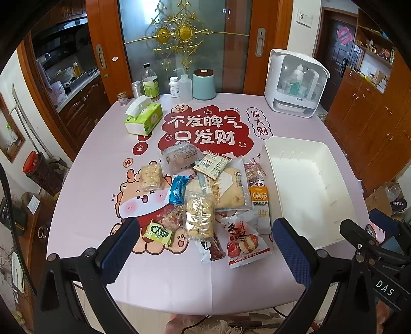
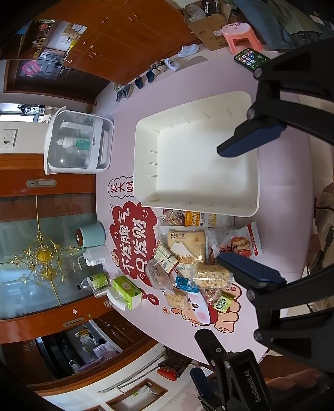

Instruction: Organize snacks

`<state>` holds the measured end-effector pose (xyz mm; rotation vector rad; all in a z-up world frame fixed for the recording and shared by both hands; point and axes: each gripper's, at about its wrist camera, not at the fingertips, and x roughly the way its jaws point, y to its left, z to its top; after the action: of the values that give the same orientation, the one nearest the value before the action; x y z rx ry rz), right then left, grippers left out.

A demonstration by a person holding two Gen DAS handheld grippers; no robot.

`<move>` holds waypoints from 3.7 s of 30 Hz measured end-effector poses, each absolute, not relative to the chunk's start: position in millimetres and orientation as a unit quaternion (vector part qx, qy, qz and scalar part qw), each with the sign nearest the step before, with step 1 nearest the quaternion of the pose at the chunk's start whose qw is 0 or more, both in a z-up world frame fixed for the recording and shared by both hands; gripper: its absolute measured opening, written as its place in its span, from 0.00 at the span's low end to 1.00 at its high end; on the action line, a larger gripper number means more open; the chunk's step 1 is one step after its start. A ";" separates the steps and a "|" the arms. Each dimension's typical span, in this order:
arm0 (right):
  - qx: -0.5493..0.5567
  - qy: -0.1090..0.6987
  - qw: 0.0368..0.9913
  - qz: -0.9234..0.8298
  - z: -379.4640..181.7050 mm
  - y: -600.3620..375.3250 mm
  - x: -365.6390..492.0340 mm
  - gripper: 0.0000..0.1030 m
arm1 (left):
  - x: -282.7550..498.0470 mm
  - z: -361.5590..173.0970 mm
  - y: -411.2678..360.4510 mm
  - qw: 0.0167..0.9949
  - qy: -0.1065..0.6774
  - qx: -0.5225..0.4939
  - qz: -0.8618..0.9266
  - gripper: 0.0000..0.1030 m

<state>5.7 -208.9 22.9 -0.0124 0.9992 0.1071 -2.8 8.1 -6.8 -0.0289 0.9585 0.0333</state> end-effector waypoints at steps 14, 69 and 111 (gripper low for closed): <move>-0.006 0.480 0.876 0.054 18.8 -210.1 2.7 0.75 | -8.3 -12.2 2.6 0.884 0.467 -0.012 0.014 0.99; -0.010 0.524 0.851 0.021 -133.8 -94.6 34.4 0.75 | 88.7 -197.3 160.5 0.801 0.589 0.018 -0.103 0.99; -0.086 0.556 0.826 0.035 -182.8 -80.8 59.3 0.35 | 72.8 -226.3 129.4 0.776 0.626 0.014 -0.073 0.51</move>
<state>59.3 -80.8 -182.8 -0.1834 1.1823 0.0738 72.8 129.4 -226.3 0.0312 1.3540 -0.1572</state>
